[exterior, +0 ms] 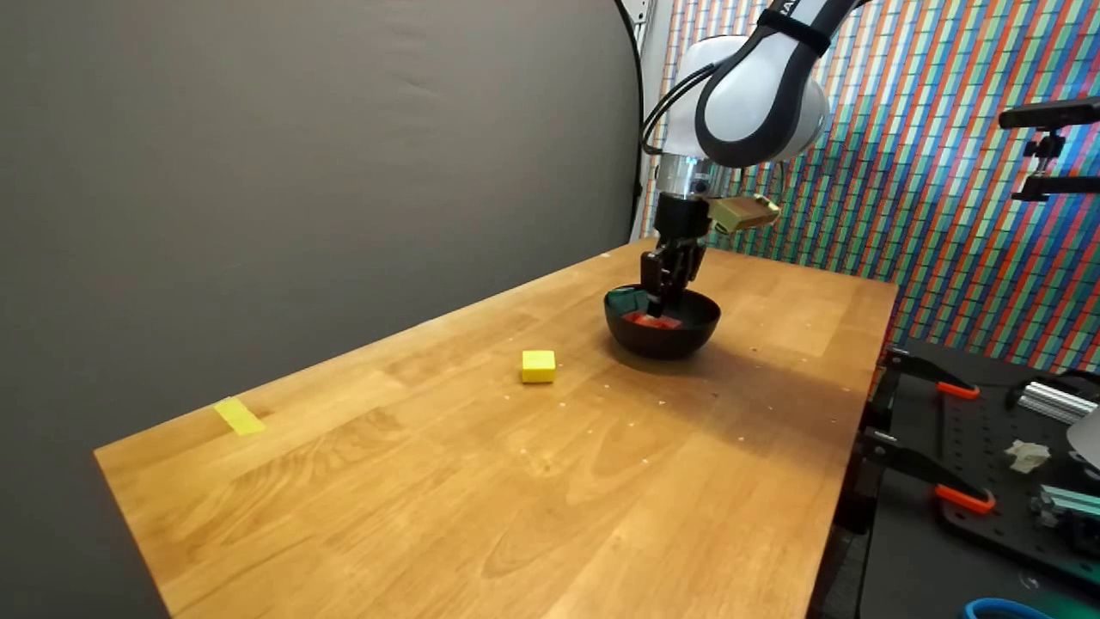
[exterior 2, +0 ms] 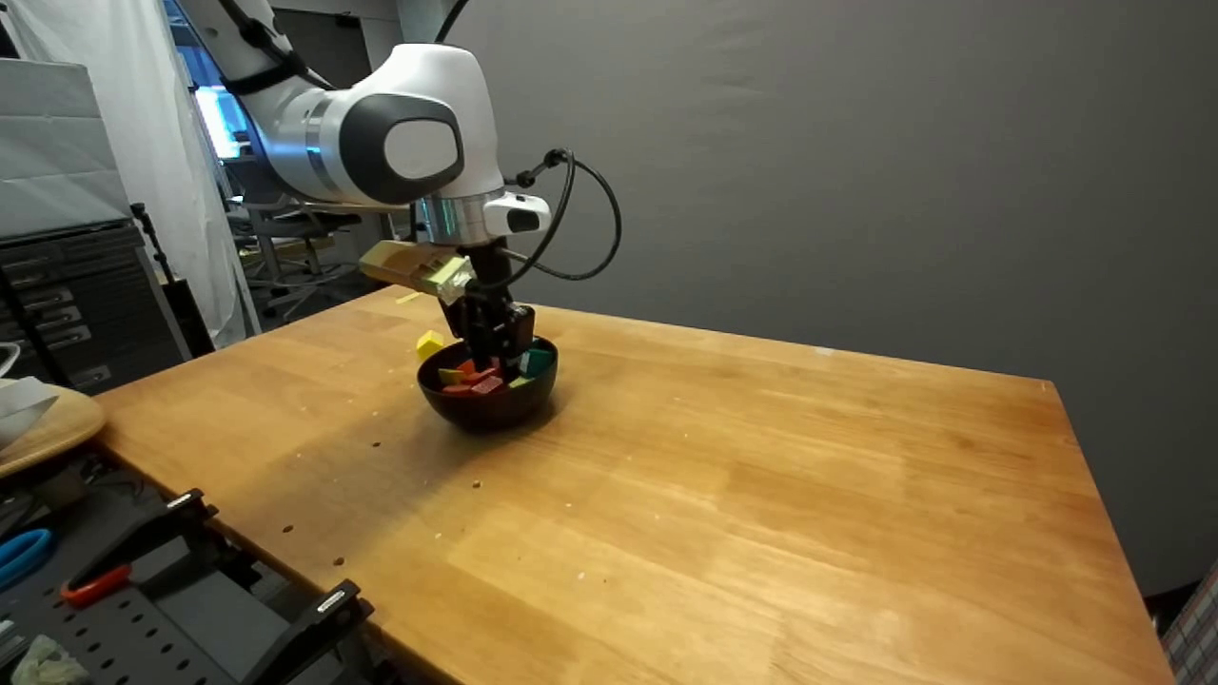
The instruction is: Move the blocks in the black bowl and put them around the bowl
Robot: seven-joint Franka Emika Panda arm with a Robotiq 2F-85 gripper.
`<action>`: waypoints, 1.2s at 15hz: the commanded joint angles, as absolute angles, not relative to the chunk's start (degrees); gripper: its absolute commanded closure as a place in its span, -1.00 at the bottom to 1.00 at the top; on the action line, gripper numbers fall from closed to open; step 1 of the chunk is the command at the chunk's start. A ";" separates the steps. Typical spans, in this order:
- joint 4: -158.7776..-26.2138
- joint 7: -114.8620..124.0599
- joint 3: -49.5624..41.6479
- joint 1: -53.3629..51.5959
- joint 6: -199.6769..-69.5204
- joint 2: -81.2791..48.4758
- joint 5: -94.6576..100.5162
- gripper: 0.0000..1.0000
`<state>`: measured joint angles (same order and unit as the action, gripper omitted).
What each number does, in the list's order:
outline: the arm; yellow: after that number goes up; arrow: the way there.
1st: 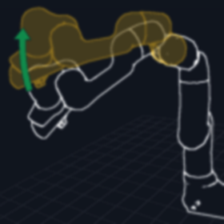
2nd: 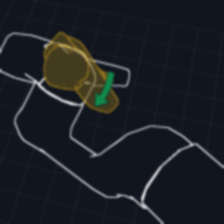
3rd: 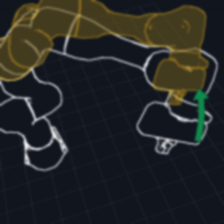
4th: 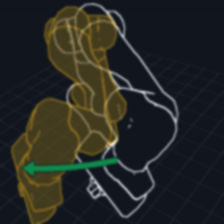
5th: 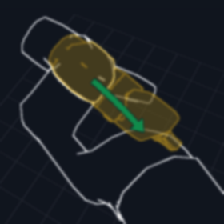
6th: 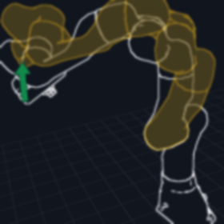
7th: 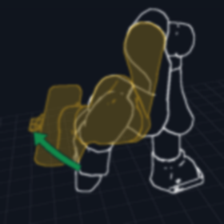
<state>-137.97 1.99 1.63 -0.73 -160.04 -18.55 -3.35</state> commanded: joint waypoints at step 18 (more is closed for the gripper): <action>-136.92 1.94 0.10 -1.13 -160.52 -23.02 -0.35 0.19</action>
